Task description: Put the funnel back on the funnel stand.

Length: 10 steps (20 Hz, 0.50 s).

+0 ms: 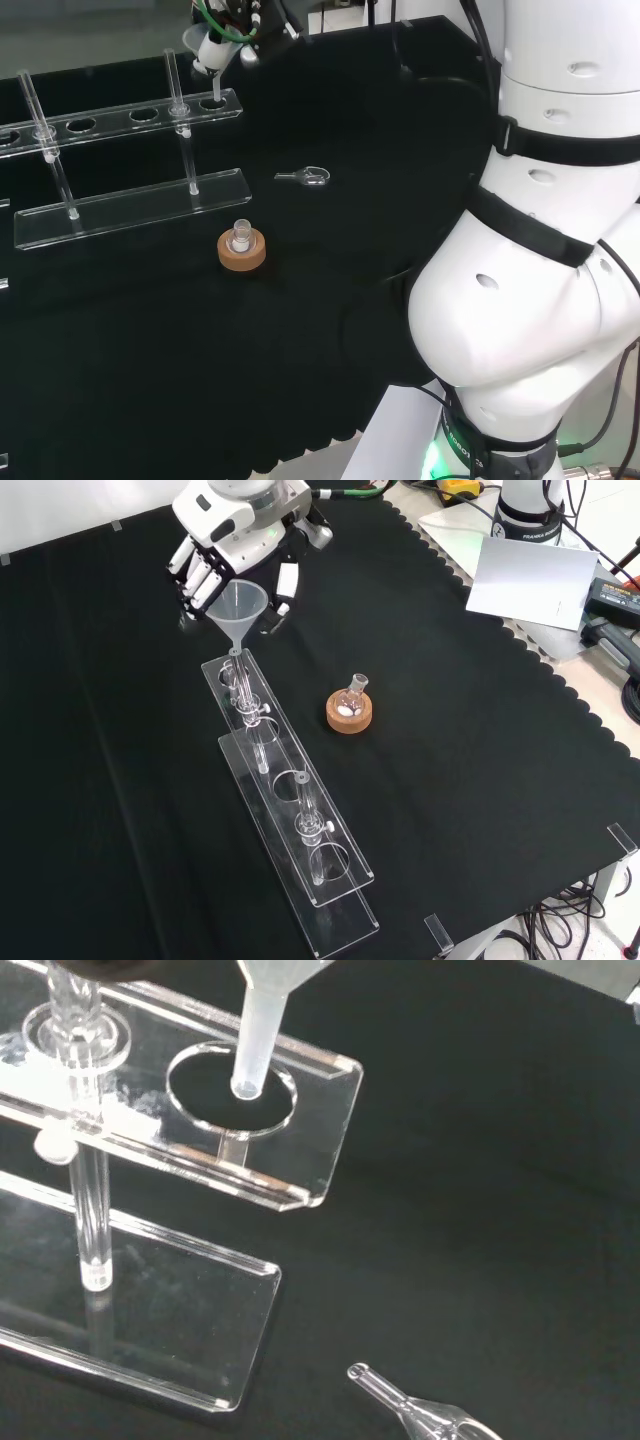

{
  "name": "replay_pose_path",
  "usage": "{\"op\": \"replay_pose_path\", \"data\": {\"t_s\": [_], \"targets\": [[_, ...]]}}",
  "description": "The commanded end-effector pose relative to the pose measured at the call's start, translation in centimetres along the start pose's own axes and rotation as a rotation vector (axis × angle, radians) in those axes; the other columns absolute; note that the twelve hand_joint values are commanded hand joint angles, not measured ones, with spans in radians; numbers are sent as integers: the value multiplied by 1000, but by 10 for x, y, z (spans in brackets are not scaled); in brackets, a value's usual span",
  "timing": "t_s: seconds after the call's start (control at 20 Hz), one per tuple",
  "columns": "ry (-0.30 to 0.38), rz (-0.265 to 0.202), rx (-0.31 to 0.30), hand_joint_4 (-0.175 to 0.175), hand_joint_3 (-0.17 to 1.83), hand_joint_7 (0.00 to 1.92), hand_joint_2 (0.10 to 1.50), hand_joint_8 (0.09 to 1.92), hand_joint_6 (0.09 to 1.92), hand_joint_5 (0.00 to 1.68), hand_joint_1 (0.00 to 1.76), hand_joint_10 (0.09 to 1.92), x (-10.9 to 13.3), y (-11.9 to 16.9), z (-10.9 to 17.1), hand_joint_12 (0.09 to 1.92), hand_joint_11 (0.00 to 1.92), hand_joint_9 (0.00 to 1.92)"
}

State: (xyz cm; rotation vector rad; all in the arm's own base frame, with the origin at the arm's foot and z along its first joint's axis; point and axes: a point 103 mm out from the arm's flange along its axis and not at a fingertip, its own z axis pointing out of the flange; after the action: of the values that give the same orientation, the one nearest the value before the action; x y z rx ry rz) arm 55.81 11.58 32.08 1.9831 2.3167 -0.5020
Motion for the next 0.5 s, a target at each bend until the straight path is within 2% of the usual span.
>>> {"op": "replay_pose_path", "data": {"t_s": [0.05,0.5], "targets": [[-7,-10,1,-21,468,642,866,662,224,598,753,445,7,2,3,1291,482,982],[-15,-11,19,-22,467,642,865,662,239,592,753,443,9,10,10,1292,481,981]]}}
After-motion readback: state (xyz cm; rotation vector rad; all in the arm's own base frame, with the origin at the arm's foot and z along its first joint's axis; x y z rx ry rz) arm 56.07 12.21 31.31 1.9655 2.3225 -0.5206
